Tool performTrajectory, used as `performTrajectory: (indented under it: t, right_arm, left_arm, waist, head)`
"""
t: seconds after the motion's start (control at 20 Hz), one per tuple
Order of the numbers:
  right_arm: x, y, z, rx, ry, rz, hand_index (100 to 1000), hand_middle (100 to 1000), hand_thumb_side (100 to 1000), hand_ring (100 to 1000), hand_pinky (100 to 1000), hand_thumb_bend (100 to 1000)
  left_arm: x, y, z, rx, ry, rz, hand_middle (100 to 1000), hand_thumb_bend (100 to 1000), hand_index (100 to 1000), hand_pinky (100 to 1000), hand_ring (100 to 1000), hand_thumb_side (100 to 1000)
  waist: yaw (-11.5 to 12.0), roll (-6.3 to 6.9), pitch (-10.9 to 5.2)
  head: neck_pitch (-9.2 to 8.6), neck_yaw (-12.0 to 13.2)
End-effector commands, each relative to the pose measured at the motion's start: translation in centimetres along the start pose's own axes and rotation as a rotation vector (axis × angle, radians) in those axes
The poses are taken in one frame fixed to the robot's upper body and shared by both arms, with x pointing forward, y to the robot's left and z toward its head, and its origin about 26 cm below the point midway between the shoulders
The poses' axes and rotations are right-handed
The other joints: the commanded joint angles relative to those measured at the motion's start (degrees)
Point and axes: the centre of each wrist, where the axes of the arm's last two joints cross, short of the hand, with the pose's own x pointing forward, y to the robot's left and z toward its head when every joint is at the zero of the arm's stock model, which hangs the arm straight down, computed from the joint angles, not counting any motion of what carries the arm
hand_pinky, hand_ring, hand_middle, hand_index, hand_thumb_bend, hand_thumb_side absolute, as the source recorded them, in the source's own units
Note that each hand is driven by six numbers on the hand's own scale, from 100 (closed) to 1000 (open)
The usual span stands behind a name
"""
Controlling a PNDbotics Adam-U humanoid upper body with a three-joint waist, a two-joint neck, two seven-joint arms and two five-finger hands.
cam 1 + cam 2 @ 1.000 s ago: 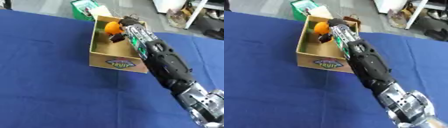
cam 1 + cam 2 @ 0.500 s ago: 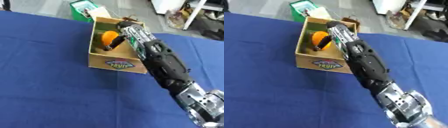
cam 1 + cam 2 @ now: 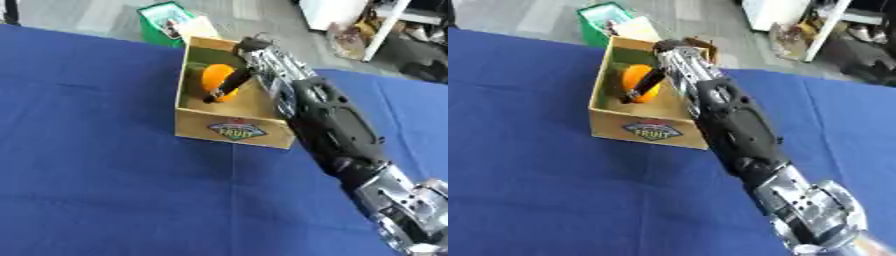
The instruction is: Pick up objects on the table and place them in the box.
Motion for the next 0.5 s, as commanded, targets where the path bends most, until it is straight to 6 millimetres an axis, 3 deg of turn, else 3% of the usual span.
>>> performTrajectory:
  t: [0.05, 0.2, 0.35, 0.4, 0.5]
  right_arm:
    - [-1.3, -4.3, 3.2, -0.174, -0.062, -0.055, 958, 794, 795, 1000, 732, 705]
    - [-1.8, -6.2, 7.5, -0.352, -0.113, -0.121, 942, 769, 966, 1000, 707, 522]
    - [-2.2, -7.3, 13.2, -0.554, -0.185, -0.232, 926, 749, 1000, 992, 680, 157]
    - [-2.2, -7.4, 15.1, -0.611, -0.213, -0.283, 923, 758, 1000, 995, 672, 100]
    - [-2.5, -7.2, 18.0, -0.71, -0.269, -0.394, 919, 740, 1000, 991, 666, 100]
  left_arm:
    - [0.8, 0.4, -0.6, 0.004, -0.036, -0.019, 437, 100, 692, 481, 453, 820]
    - [0.9, 0.5, -0.6, 0.01, -0.038, -0.022, 436, 100, 691, 481, 452, 819]
    - [0.8, 0.5, -0.5, 0.014, -0.038, -0.023, 436, 100, 691, 481, 452, 818]
    - [0.8, 0.5, -0.5, 0.015, -0.038, -0.024, 436, 100, 691, 481, 452, 818]
    - [0.8, 0.5, -0.5, 0.019, -0.039, -0.025, 436, 100, 691, 481, 452, 816]
  waist:
    - [-0.35, 0.8, -1.34]
    - [-0.83, 0.92, -1.19]
    - [-1.49, 1.33, -0.93]
    - [-1.68, 1.49, -0.85]
    - [-2.15, 1.95, -0.74]
  head:
    - [-0.29, 0.66]
    - [0.07, 1.38]
    - [0.85, 1.48]
    - [1.07, 1.43]
    - [1.64, 1.0]
